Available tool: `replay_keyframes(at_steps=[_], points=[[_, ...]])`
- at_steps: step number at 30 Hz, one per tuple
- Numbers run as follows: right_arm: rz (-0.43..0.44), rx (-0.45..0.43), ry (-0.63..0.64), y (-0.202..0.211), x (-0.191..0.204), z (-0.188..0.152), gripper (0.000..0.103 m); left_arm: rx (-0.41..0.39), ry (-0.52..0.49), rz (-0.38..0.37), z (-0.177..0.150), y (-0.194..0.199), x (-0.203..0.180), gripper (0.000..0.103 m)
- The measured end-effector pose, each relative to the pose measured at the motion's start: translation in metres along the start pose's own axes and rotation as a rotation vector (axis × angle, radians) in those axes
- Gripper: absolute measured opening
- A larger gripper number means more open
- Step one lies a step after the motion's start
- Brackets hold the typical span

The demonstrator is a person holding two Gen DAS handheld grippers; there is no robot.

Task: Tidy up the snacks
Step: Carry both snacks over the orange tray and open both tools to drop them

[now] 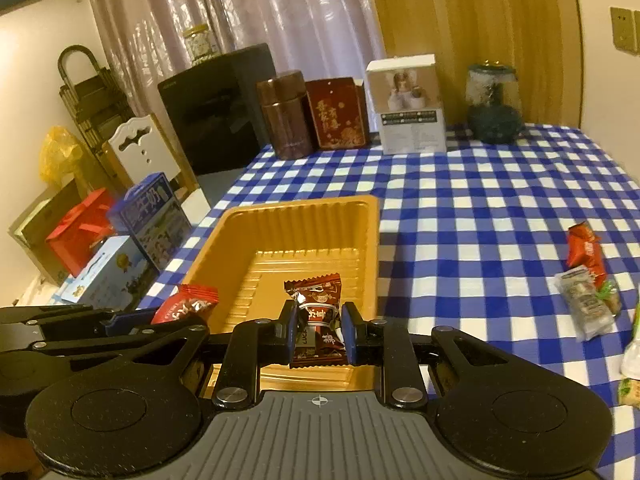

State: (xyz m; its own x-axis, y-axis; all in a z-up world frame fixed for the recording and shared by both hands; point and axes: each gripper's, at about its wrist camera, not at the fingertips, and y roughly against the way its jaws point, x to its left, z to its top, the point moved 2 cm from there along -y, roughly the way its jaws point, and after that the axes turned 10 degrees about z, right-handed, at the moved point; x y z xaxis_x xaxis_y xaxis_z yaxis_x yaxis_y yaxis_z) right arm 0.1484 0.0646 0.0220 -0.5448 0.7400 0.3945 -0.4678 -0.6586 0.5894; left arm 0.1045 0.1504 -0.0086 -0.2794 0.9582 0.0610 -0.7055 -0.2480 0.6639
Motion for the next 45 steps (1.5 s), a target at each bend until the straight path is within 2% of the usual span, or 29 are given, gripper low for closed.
replay_keyframes(at_steps=[11,28,30,31,32,34,40,45], points=[[0.007,0.024,-0.032,-0.021,-0.009,-0.001,0.024,0.019,0.023,0.033,0.001,-0.026,0.012,0.023],[0.061,0.017,-0.029,-0.032,-0.001,0.002,0.024,0.024,0.064,0.043,-0.004,-0.018,0.031,0.027],[0.083,0.009,-0.037,-0.033,-0.001,0.003,0.027,0.024,0.065,0.044,-0.004,-0.017,0.031,0.028],[0.085,0.001,-0.044,-0.032,-0.002,0.003,0.032,0.023,0.065,0.046,-0.004,-0.017,0.031,0.029],[0.083,-0.009,-0.049,-0.032,-0.003,0.004,0.042,0.023,0.064,0.046,-0.004,-0.017,0.031,0.029],[0.074,-0.022,-0.058,-0.029,-0.005,0.005,0.051,0.025,0.065,0.046,-0.004,-0.016,0.031,0.030],[0.046,-0.029,-0.083,-0.017,-0.013,0.004,0.051,0.028,0.072,0.043,-0.007,-0.012,0.030,0.032],[0.021,-0.044,-0.102,0.002,-0.016,0.000,0.052,0.020,0.072,0.035,-0.007,-0.004,0.025,0.037]])
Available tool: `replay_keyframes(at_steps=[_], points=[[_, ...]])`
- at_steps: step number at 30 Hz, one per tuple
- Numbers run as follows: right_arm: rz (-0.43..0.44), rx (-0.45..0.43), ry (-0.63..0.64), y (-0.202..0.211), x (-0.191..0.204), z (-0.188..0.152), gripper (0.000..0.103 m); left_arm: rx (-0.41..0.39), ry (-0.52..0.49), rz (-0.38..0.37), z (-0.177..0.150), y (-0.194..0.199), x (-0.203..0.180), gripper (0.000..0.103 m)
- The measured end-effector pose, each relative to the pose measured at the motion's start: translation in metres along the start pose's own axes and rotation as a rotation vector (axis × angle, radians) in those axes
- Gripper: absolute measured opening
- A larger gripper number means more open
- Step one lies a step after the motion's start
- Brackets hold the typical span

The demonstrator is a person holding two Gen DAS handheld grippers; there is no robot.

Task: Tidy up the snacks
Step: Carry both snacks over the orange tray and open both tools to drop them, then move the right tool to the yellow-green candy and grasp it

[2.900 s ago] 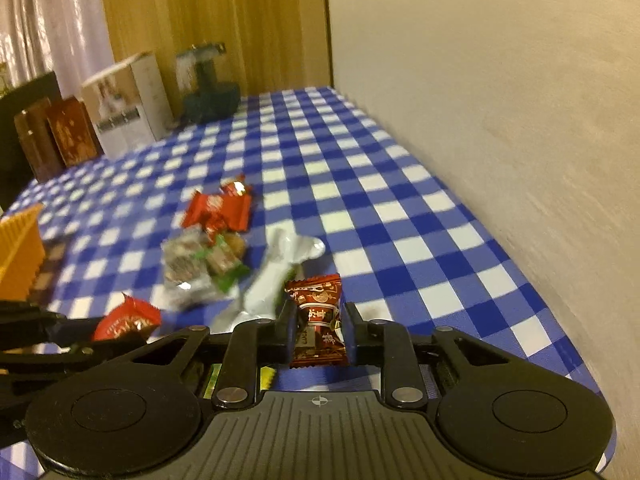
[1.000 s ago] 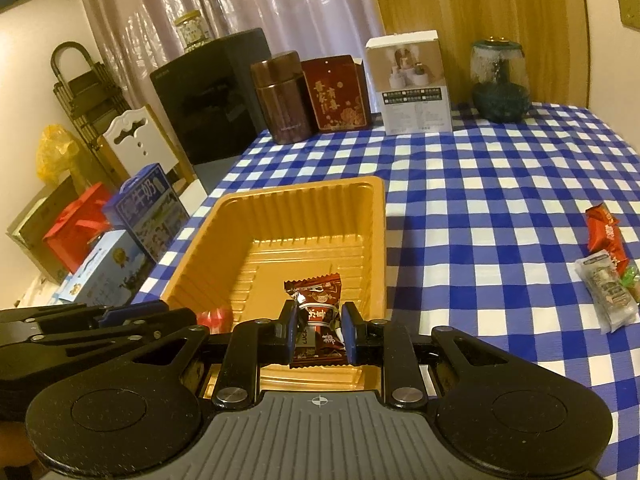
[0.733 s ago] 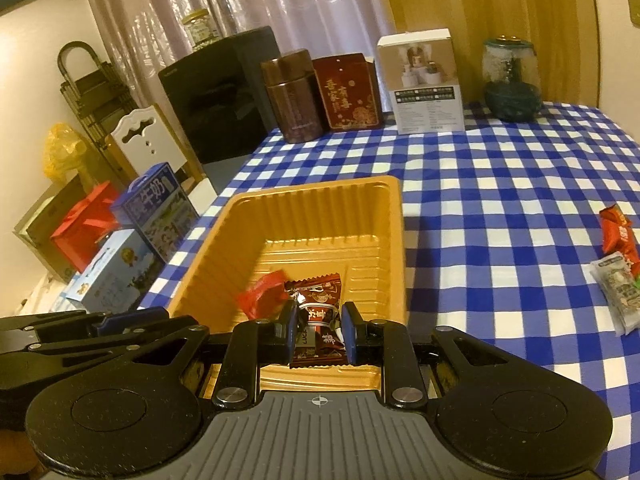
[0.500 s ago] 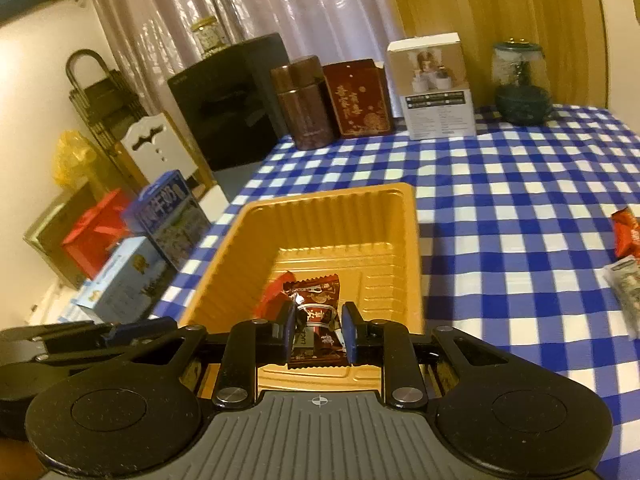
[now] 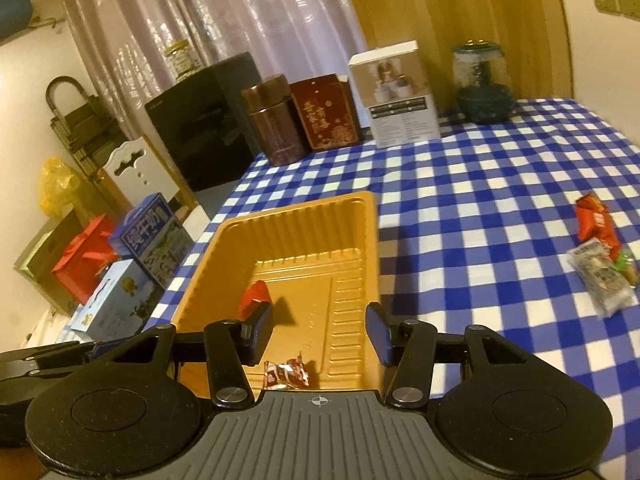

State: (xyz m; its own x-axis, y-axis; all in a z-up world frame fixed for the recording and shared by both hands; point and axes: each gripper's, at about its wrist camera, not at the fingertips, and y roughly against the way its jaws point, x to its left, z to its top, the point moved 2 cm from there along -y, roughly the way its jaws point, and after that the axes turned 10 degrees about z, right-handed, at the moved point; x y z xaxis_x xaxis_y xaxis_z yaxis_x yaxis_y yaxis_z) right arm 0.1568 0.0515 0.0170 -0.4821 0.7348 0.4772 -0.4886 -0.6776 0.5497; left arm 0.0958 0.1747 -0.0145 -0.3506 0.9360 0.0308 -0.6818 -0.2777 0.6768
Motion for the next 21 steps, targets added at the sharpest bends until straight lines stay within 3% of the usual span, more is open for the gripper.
replay_keyframes(at_steps=[10,21], points=[[-0.055,-0.050,-0.012,0.049,-0.003,-0.002,0.054,-0.018,-0.021,-0.039,-0.003,0.027,-0.022,0.044],[-0.126,-0.104,-0.006,0.104,-0.013,-0.014,0.059,-0.041,-0.052,-0.081,-0.004,0.051,-0.057,0.063]])
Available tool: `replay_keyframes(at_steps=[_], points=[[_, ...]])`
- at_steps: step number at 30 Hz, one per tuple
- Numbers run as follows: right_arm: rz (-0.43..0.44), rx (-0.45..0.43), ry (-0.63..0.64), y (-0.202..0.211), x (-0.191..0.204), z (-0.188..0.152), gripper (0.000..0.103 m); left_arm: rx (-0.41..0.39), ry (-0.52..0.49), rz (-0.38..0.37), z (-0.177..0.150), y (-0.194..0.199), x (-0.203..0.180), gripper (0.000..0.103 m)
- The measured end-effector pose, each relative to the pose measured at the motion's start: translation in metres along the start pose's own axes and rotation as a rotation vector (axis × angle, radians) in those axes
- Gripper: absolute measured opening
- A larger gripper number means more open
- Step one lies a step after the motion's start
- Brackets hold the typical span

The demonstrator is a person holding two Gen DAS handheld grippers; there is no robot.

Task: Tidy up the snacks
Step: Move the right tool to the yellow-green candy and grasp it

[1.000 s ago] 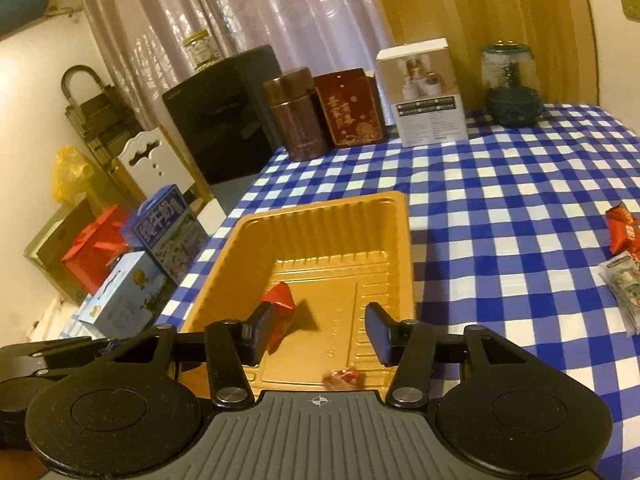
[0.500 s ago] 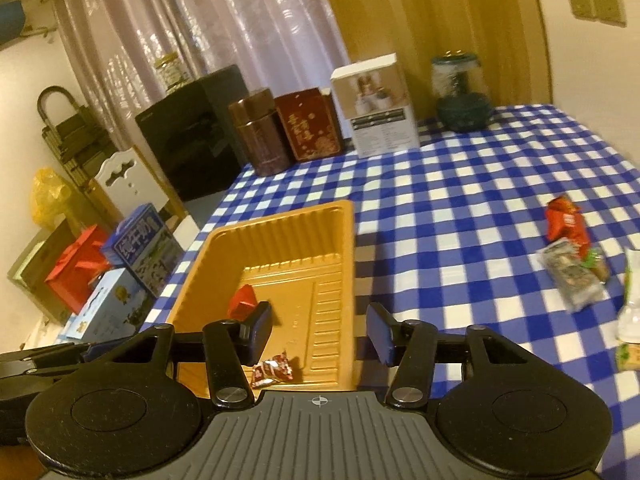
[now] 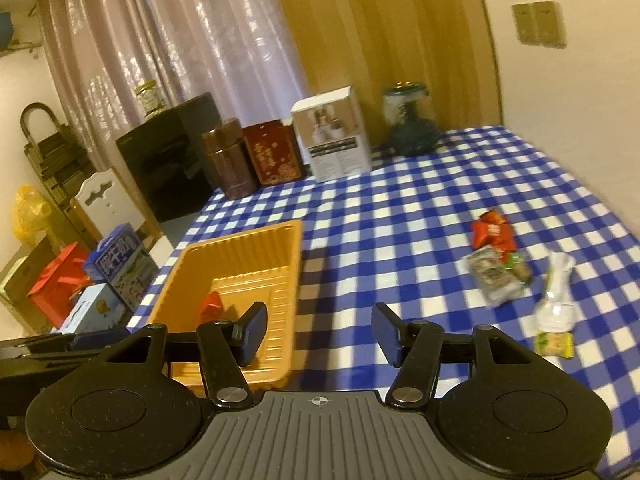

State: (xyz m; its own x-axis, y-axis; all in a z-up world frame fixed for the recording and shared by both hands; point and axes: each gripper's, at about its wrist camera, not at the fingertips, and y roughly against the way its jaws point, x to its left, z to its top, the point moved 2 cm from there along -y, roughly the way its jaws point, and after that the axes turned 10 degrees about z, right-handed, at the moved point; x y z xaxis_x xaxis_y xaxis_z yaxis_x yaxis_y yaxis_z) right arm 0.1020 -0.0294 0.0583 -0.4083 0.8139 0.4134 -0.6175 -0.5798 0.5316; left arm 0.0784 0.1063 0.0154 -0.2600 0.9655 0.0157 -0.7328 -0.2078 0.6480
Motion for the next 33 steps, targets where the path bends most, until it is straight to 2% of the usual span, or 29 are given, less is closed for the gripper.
replay_keyframes(at_steps=[5,11,17,24,33], points=[[-0.058,-0.027,-0.021,0.025,-0.021,-0.008,0.062,-0.006,-0.022,-0.032,-0.002,0.004,-0.023,0.074],[-0.131,-0.054,-0.073,0.052,-0.054,-0.018,0.063,0.001,-0.054,-0.087,-0.005,0.003,-0.056,0.078],[-0.204,-0.077,-0.115,0.074,-0.086,-0.024,0.063,0.006,-0.065,-0.148,-0.006,0.000,-0.085,0.088],[-0.277,-0.072,-0.156,0.080,-0.121,-0.034,0.063,0.021,-0.093,-0.184,-0.009,-0.011,-0.113,0.090],[-0.330,-0.036,-0.146,0.056,-0.154,-0.044,0.063,0.050,-0.127,-0.194,-0.009,-0.042,-0.144,0.090]])
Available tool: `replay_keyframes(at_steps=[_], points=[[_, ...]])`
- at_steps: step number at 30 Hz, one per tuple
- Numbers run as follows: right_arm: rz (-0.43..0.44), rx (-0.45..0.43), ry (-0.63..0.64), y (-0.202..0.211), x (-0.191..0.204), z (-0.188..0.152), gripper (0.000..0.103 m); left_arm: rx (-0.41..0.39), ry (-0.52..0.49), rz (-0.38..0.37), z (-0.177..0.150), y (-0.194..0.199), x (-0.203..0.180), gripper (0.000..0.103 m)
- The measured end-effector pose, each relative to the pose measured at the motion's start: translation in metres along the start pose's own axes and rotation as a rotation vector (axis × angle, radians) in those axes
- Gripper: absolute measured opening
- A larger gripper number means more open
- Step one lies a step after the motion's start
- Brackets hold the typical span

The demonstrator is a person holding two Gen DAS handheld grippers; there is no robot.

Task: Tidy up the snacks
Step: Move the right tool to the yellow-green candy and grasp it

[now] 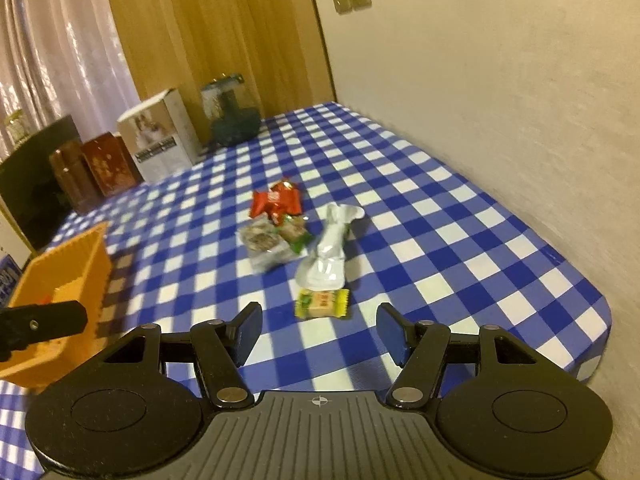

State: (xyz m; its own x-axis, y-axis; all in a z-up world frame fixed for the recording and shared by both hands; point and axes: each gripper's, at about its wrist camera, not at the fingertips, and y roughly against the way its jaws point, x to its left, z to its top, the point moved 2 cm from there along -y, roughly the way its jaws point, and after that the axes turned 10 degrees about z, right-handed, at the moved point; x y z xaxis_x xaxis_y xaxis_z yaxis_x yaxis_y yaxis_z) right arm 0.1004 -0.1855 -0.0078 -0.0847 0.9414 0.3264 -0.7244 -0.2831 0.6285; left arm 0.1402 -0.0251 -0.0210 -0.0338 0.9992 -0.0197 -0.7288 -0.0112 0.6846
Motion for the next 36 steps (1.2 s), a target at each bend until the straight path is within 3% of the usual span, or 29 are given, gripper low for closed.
replay_keyframes(at_steps=[15,20,25,29,32,36], points=[[-0.044,0.059,0.020,-0.082,-0.013,-0.007,0.063,0.037,-0.014,-0.010,0.011,-0.063,-0.009,0.090],[-0.098,0.053,0.117,-0.092,-0.003,-0.010,0.062,0.043,-0.006,-0.021,0.011,-0.074,-0.010,0.091],[-0.135,0.049,0.175,-0.095,0.003,-0.015,0.046,0.045,-0.002,-0.027,0.011,-0.079,-0.011,0.091],[-0.139,0.050,0.183,-0.096,0.003,-0.014,0.041,0.047,-0.003,-0.025,0.011,-0.079,-0.011,0.091],[-0.136,0.042,0.183,-0.093,0.004,-0.012,0.025,0.047,-0.003,-0.024,0.012,-0.080,-0.011,0.091],[-0.133,0.044,0.160,-0.088,0.000,-0.012,0.025,0.044,-0.007,-0.027,0.011,-0.080,-0.017,0.091]])
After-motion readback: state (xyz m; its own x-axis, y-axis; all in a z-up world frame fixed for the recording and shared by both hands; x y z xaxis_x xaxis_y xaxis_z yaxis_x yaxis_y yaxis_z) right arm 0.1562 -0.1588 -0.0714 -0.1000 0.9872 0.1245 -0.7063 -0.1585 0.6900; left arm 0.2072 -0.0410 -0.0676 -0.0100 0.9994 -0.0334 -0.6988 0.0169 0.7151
